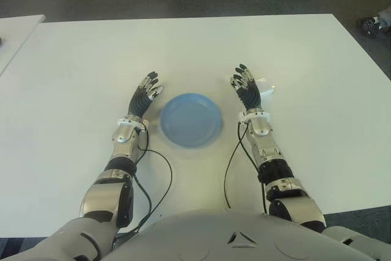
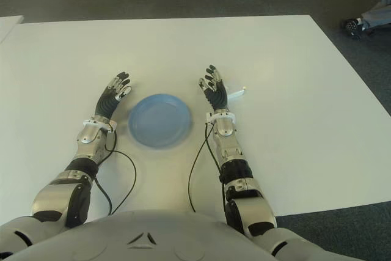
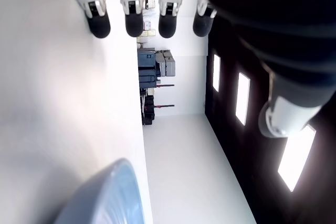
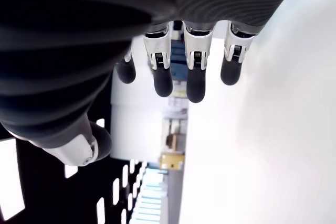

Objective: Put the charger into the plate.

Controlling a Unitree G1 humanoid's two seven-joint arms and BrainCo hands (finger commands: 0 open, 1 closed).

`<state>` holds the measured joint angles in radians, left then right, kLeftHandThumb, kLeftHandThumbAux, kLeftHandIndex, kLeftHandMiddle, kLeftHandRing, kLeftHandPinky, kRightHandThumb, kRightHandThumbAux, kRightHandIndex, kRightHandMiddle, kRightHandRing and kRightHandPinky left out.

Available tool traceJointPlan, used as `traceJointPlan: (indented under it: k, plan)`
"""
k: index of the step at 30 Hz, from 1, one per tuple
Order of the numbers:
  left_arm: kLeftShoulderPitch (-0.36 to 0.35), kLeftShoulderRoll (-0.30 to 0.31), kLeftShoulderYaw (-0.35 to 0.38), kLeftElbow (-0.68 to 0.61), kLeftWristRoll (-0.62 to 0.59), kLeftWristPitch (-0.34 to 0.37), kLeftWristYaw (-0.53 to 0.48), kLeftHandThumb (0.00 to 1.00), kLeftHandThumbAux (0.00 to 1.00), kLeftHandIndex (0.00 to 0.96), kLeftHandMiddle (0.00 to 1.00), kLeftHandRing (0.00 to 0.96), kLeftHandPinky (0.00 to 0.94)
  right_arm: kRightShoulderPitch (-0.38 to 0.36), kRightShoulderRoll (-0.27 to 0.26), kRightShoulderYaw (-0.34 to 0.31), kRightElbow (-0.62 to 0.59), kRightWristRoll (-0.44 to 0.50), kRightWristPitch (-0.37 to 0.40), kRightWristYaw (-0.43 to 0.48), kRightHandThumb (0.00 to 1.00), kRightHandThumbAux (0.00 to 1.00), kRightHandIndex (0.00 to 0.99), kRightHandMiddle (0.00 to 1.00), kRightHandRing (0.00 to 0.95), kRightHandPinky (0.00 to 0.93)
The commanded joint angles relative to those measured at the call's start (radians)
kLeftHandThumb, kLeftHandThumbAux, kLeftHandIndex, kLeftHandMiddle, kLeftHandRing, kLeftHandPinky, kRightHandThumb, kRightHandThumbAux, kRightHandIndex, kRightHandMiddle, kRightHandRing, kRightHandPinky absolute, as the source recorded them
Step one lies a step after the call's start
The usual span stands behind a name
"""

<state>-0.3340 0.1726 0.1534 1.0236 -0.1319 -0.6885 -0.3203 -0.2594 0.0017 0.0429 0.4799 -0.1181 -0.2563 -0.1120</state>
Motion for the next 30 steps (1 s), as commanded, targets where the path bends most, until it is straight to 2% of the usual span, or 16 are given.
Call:
traceJointPlan:
  k: [1,6,8,12,21,26,30]
  plan:
    - [0.035,-0.01,0.004,0.02,-0.001,0.036,-0.008,0.0,0.518,0.0,0.054,0.053,0.072,0.092,-0.037,0.078,-0.26,-0.057,0.169,0.088,0.176,0.545,0.016,0.142,0.147,0.146]
    - [0.033,-0.008,0.006,0.023,-0.007,0.041,-0.015,0.0,0.519,0.0,0.052,0.051,0.074,0.128,-0.12,0.117,-0.372,-0.164,0.214,0.123,0.17,0.525,0.023,0.156,0.17,0.194]
    - [0.032,-0.008,0.006,0.023,-0.008,0.043,-0.015,0.0,0.521,0.0,0.051,0.05,0.07,0.137,-0.132,0.127,-0.397,-0.205,0.215,0.107,0.179,0.525,0.031,0.171,0.195,0.243]
    - [0.032,-0.007,0.008,0.022,-0.01,0.049,-0.015,0.0,0.52,0.0,0.049,0.048,0.066,0.154,-0.138,0.139,-0.436,-0.277,0.217,0.058,0.214,0.529,0.043,0.189,0.223,0.281]
    - [0.035,-0.003,0.005,0.019,-0.003,0.05,-0.015,0.0,0.527,0.0,0.048,0.047,0.072,0.175,-0.163,0.161,-0.485,-0.469,0.214,-0.1,0.322,0.529,0.06,0.198,0.233,0.264]
    - [0.035,0.0,0.002,0.018,-0.002,0.05,-0.019,0.0,0.527,0.0,0.045,0.044,0.069,0.174,-0.176,0.162,-0.478,-0.52,0.189,-0.173,0.385,0.533,0.064,0.201,0.231,0.26]
    - [0.035,0.002,0.001,0.02,-0.001,0.05,-0.024,0.0,0.524,0.0,0.044,0.043,0.068,0.171,-0.187,0.158,-0.46,-0.539,0.17,-0.223,0.412,0.532,0.059,0.19,0.212,0.222]
